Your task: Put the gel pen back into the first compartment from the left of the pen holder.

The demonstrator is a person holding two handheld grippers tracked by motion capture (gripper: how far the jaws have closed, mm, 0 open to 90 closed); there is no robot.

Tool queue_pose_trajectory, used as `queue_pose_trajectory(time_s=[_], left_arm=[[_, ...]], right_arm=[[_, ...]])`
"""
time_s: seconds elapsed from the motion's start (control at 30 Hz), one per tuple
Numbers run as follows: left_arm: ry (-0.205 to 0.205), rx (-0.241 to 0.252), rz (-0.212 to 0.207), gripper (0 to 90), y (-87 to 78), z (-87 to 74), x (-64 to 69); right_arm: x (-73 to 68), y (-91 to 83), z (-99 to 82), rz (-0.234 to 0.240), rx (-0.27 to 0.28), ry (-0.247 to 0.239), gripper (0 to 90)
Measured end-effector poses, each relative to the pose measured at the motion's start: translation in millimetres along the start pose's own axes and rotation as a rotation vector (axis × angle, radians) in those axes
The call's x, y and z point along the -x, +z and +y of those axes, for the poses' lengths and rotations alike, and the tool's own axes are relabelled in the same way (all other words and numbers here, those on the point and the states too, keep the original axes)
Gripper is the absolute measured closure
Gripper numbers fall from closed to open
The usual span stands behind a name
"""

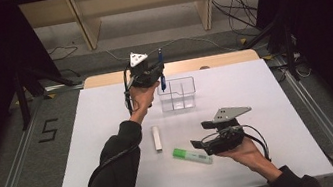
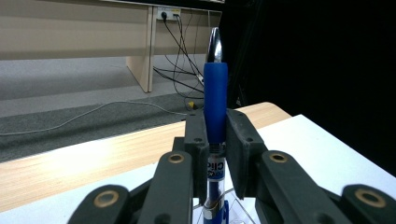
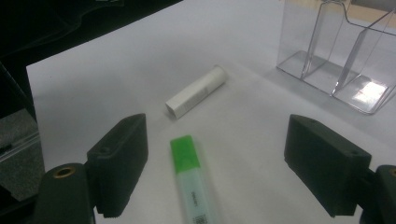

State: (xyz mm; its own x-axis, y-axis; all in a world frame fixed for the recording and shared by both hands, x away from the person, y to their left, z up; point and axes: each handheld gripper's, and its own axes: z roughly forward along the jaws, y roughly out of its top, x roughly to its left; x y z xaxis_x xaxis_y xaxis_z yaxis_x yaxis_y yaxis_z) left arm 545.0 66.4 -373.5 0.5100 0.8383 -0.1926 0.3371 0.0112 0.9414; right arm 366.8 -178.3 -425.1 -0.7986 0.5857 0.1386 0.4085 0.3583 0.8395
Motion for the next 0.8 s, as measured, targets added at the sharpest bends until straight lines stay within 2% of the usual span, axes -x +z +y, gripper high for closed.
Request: queue_pose_trajectory(time_s=[0.43, 0.8], left_arm=[[0.001, -0.017, 0.012, 79.0, 3.7, -8.4, -1.2], [0.006, -0.059, 0.023, 78.6, 6.2, -18.2, -2.3]], right_arm=[[-0.1, 0.4, -0.5, 0.001, -0.002, 0.0, 22.5], [0.3, 0.4, -0.6, 0.0, -0.003, 0.0, 22.5]])
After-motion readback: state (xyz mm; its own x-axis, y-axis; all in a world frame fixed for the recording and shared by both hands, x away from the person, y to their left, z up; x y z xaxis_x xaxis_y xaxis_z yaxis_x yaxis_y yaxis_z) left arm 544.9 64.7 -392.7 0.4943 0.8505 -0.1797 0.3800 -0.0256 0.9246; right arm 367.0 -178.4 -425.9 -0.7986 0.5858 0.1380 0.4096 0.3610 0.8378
